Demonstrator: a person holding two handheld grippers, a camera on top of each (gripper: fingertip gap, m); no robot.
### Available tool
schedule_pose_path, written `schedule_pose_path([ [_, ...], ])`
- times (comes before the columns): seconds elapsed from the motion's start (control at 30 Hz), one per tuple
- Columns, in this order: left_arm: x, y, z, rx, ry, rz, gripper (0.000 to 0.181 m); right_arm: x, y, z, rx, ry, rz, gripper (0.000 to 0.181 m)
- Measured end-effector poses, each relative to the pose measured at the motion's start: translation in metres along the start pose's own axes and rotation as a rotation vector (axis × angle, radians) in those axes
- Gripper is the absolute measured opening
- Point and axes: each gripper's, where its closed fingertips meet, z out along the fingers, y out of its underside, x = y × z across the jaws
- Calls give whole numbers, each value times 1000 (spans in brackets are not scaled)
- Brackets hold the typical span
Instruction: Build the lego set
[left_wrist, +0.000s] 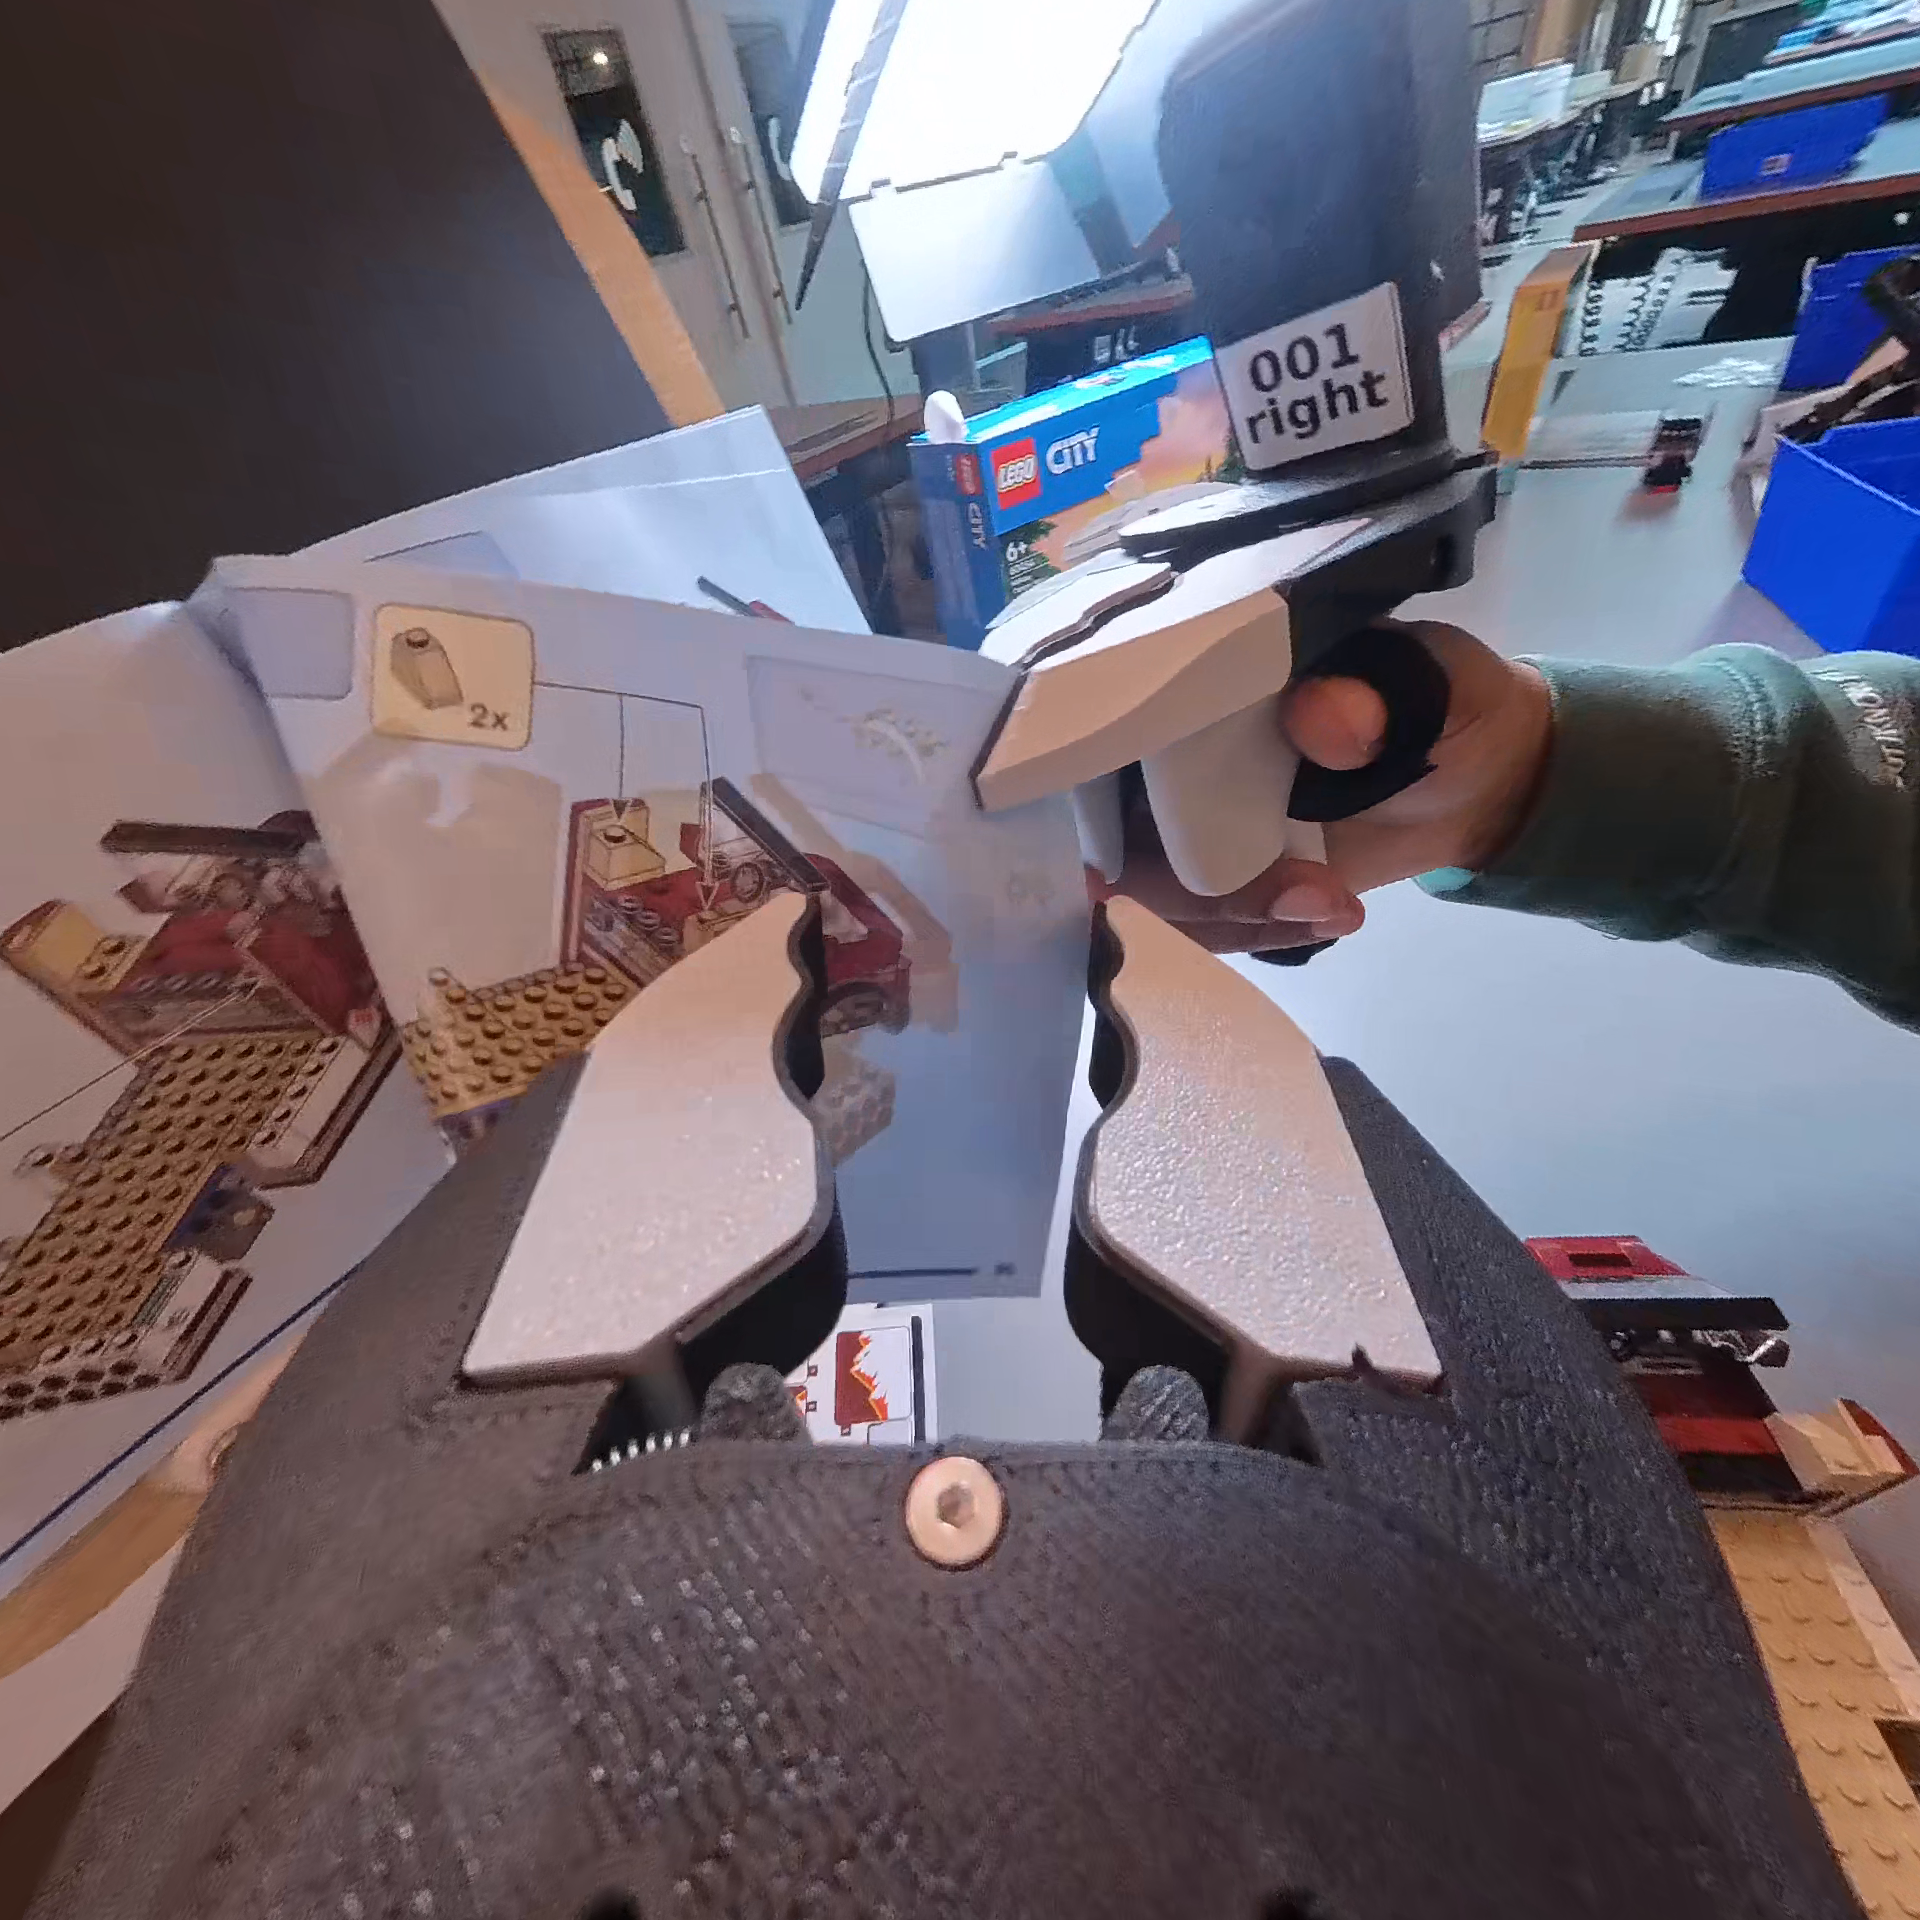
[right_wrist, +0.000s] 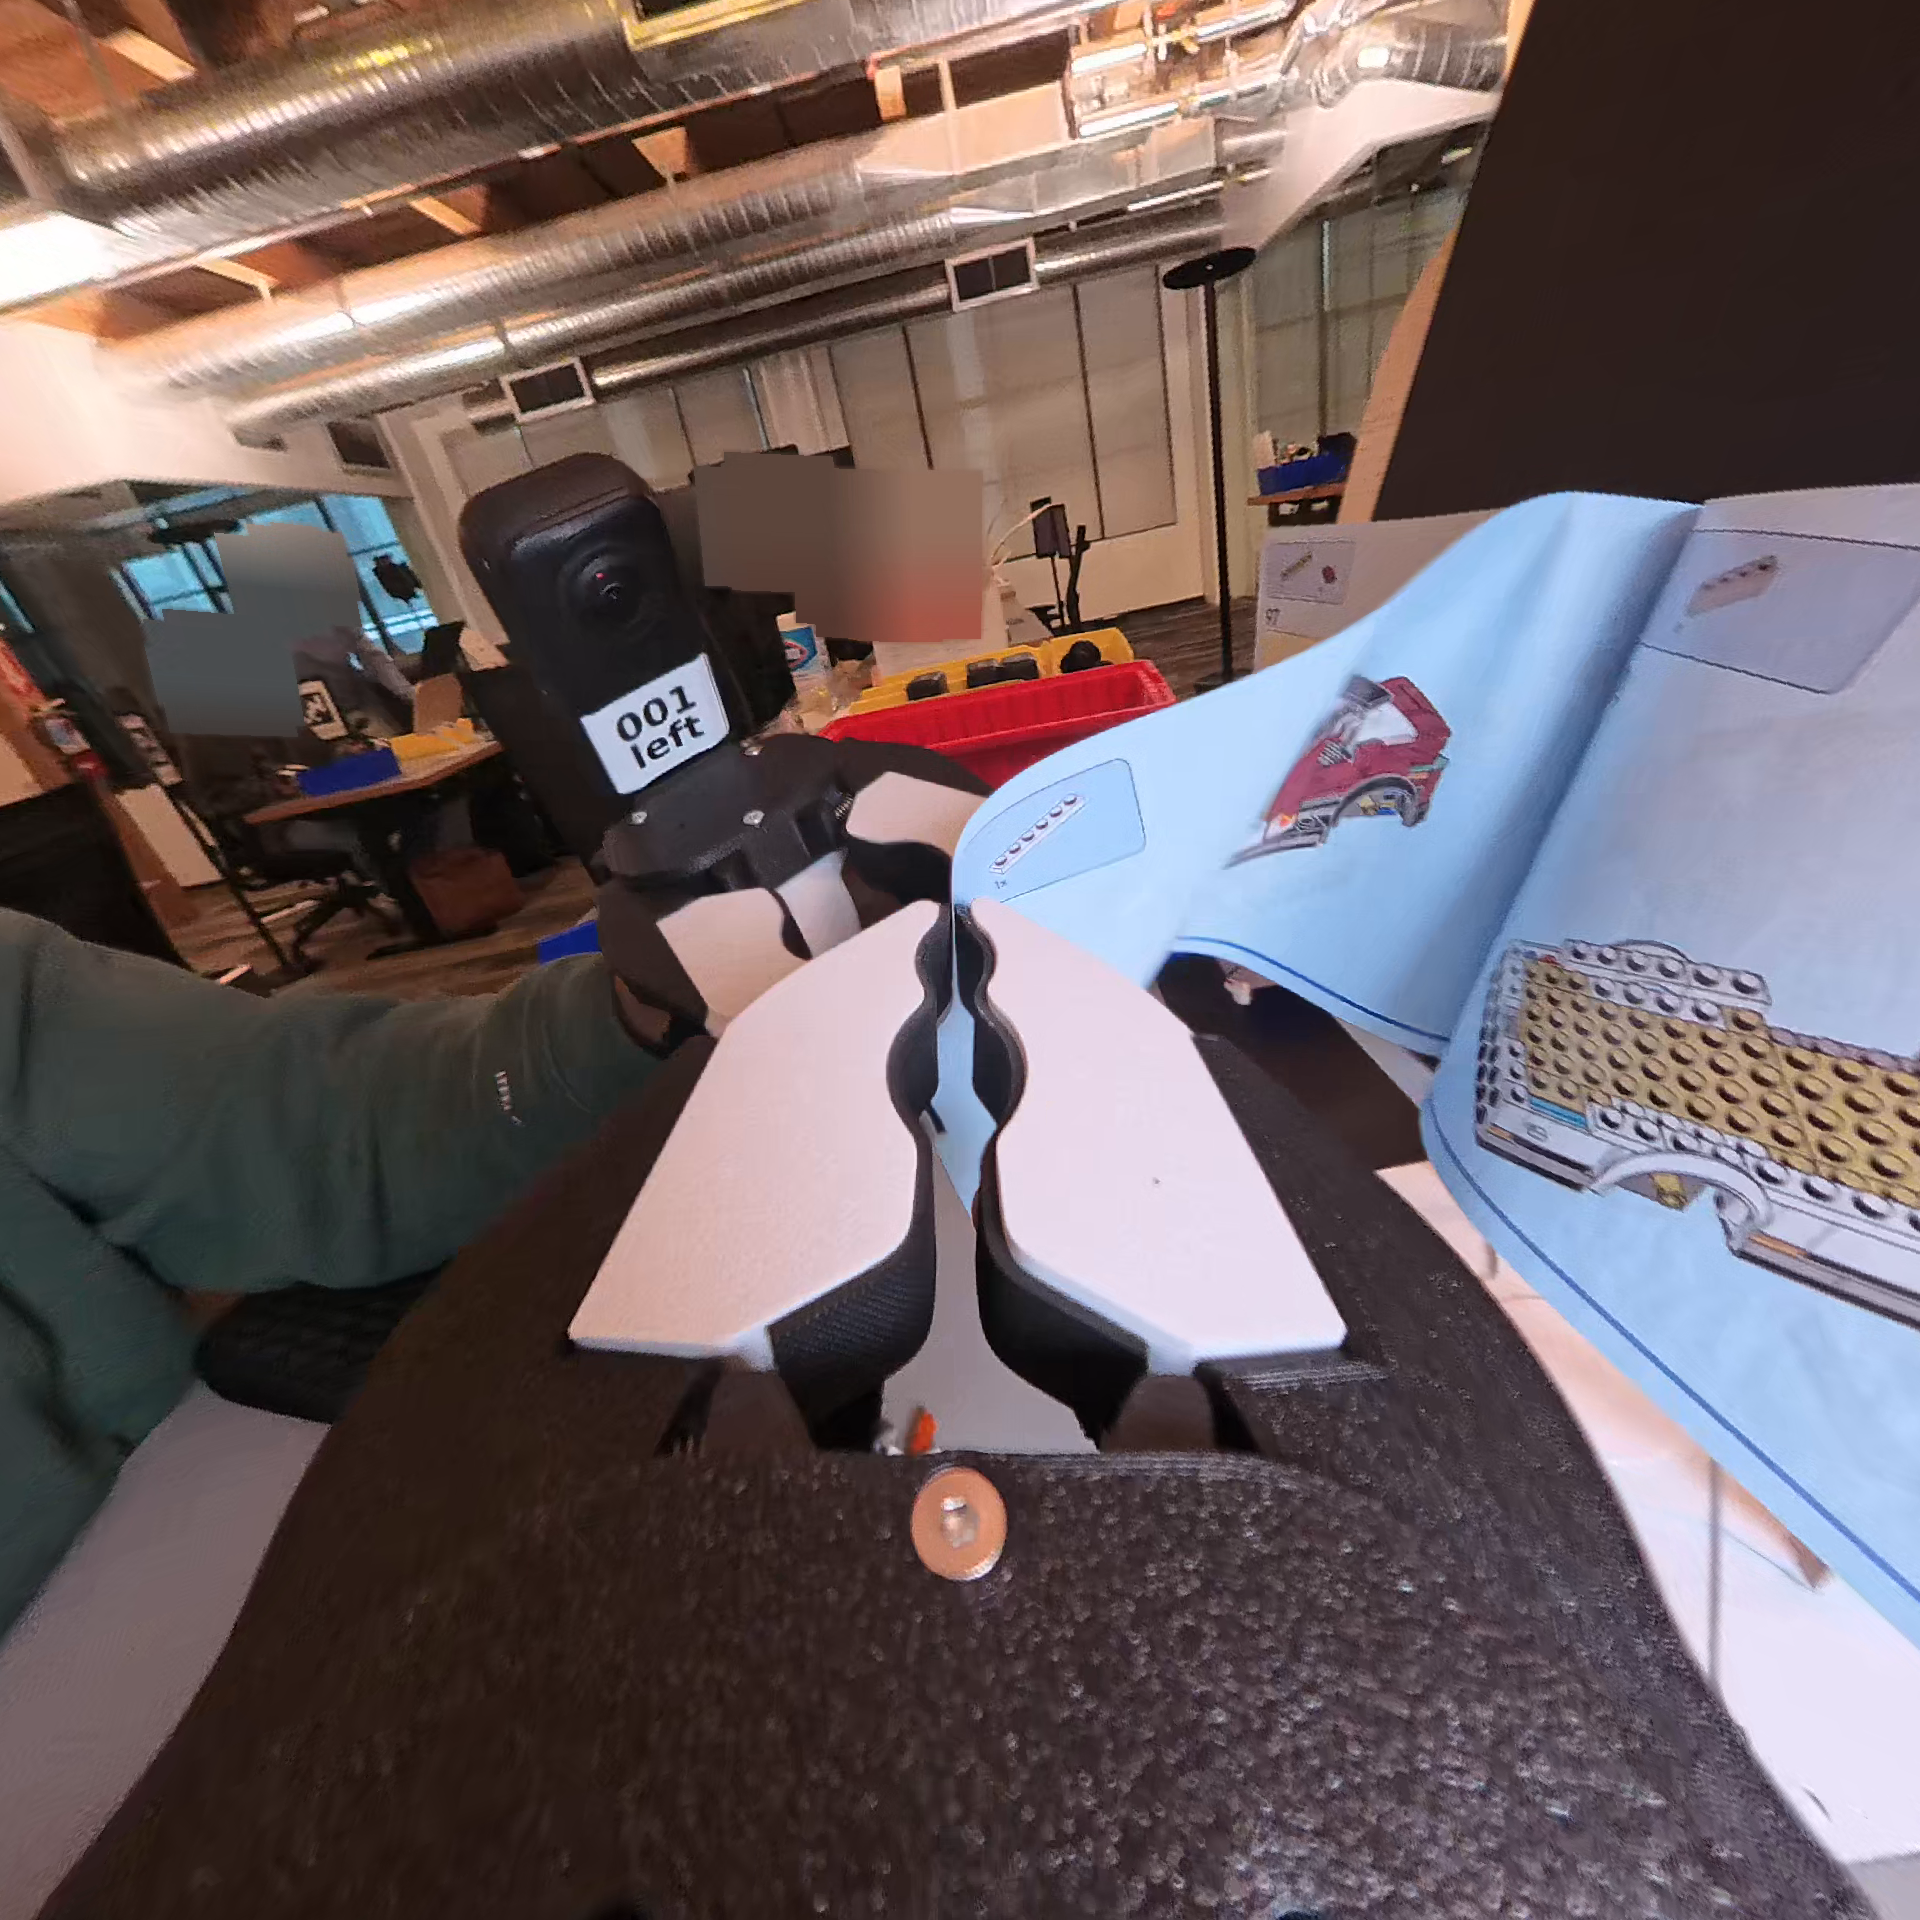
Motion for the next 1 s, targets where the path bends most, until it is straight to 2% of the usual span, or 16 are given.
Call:
schedule_pose_path([
  [0.13, 6, -7, 2, 20, 29, 36, 16, -8, -9, 7, -3, -19, -9, 0],
  [0.17, 7, -10, 1, 38, 38, 20, 14, -9, -11, 7, -2, -23, -11, 0],
  [0.63, 12, -42, -40, 353, 366, -411, 10, -29, -12, 4, 7, -102, -32, 0],
  [0.8, 11, -39, -42, 346, 380, -435, 11, -31, -16, 8, 28, -79, -61, 0],
  [0.83, 11, -39, -41, 345, 377, -437, 11, -31, -20, 9, 44, -61, -71, 5],
  [0.87, 12, -38, -40, 340, 373, -431, 11, -30, -23, 10, 53, -49, -75, 18],
  [0.93, 14, -36, -38, 322, 361, -407, 11, -34, -28, 13, 57, -59, -79, 28],
  [0.97, 14, -35, -36, 311, 354, -395, 11, -36, -30, 14, 62, -61, -85, 28],
  [1.0, 15, -35, -35, 303, 349, -385, 11, -36, -32, 16, 61, -52, -95, 18],
])
